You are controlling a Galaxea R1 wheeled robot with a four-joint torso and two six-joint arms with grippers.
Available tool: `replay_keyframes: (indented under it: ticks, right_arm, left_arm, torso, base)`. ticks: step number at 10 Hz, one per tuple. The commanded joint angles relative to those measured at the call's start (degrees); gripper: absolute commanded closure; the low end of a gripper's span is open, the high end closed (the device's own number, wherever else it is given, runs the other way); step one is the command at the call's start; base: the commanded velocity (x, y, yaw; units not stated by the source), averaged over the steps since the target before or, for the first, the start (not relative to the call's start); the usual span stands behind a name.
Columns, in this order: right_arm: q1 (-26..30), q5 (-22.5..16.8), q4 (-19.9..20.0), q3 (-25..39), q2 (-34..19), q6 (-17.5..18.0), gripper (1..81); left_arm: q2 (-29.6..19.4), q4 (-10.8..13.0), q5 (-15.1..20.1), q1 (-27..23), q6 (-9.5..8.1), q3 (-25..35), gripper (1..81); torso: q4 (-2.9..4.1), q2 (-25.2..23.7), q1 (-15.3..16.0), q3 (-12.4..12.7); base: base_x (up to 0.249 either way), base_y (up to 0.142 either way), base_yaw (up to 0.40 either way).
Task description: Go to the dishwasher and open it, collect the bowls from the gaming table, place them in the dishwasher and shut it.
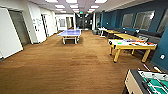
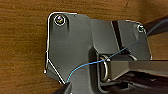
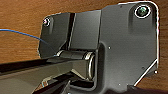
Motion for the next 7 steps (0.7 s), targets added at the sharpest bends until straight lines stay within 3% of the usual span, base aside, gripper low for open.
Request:
replay_keyframes:
  ticks: [1, 7]
  right_arm:
    - [2.4, -3.3, -0.1, 0.4, -0.4, -0.1, 1.0]
    - [1.9, -3.2, -0.2, -0.1, -0.1, -0.2, 1.0]
  left_arm:
    - [-0.5, 0.5, 2.6, -1.8, -0.18, 0.2, 1.0]
    - [-0.4, 0.0, 2.5, -1.6, -0.18, 0.2, 1.0]
  torso:
    - [0.00, 0.0, 0.0, 0.0]
    - [0.00, 0.0, 0.0, 0.0]
  base:
    - [0.192, 0.000, 0.000]
    - [0.208, 0.000, 0.000]
